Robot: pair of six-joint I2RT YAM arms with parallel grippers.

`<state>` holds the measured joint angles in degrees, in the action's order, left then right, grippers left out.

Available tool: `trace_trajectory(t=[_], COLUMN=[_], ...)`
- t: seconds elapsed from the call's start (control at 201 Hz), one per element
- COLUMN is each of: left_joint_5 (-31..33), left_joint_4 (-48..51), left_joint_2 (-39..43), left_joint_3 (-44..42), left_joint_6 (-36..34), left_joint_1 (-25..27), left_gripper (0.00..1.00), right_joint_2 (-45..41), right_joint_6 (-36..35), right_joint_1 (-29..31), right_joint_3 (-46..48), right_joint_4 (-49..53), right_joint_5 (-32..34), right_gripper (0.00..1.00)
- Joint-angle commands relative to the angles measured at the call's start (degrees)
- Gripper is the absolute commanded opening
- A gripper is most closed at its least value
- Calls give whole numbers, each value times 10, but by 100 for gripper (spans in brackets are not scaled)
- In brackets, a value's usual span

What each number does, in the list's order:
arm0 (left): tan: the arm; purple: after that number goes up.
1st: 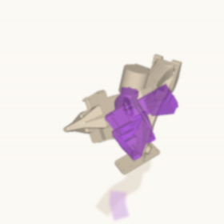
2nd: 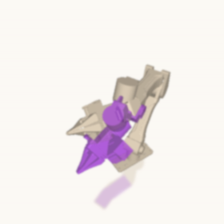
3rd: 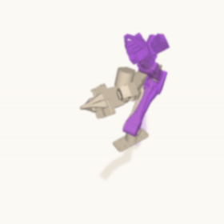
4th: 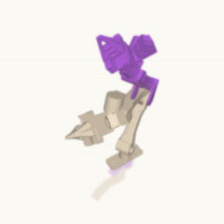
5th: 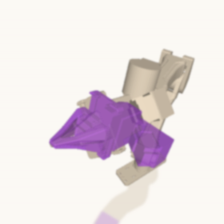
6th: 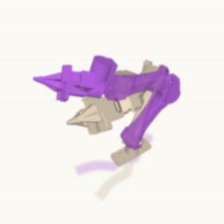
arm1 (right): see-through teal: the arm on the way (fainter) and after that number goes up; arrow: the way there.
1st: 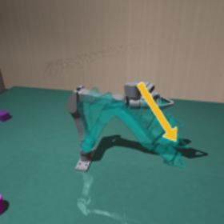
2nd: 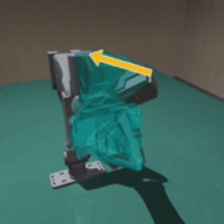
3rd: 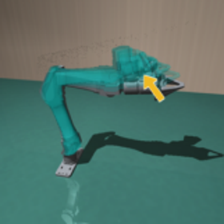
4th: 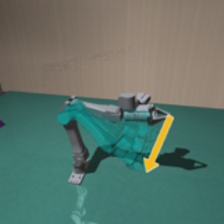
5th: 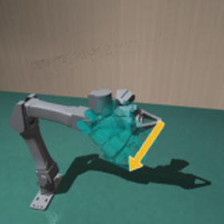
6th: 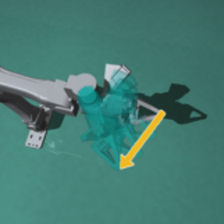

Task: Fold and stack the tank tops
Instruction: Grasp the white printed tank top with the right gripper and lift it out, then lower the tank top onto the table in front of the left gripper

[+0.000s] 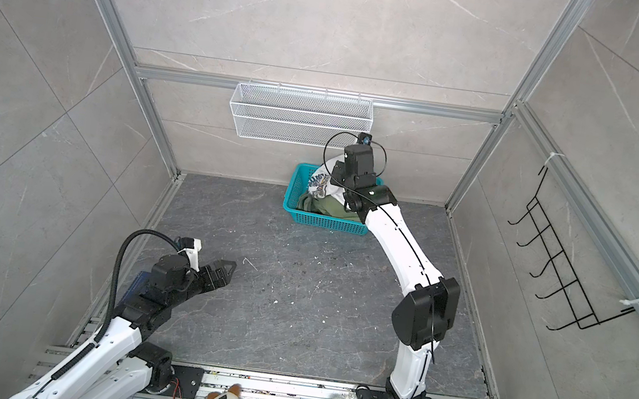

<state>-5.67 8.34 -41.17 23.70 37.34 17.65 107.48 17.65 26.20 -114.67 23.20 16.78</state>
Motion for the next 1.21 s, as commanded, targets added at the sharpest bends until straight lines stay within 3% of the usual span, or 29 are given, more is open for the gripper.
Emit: trace_trajectory(t=[0.0, 0.324, 0.652, 0.816, 0.946, 1.105, 1.205], left_joint_5=[-14, -24, -44, -73, -86, -46, -10], left_joint_4=[-9, -2, 6, 1, -3, 36, 63], left_joint_2=[5, 5, 53, 73, 107, 147, 142], left_joint_3=[1, 7, 16, 16, 2, -15, -18], left_joint_6=[5, -1, -32, -42, -31, -18, -12], left_joint_1=[1, 2, 2, 2, 2, 2, 2], left_gripper=[100, 100, 100, 100, 100, 100, 100], right_joint_2=[-36, -26, -105, -122, -153, -236, -259], right_joint_6=[-47, -109, -142, -135, -117, -89, -65], right_joint_1=[23, 99, 220, 240, 241, 240, 238], right_joint_3=[-88, -323, -338, -347, -222, 65, 198], right_joint_4=[31, 106, 86, 96, 104, 24, -3], right_joint_5=[8, -16, -108, -132, -96, -20, 34], right_gripper=[0, 0, 0, 0, 0, 0, 0])
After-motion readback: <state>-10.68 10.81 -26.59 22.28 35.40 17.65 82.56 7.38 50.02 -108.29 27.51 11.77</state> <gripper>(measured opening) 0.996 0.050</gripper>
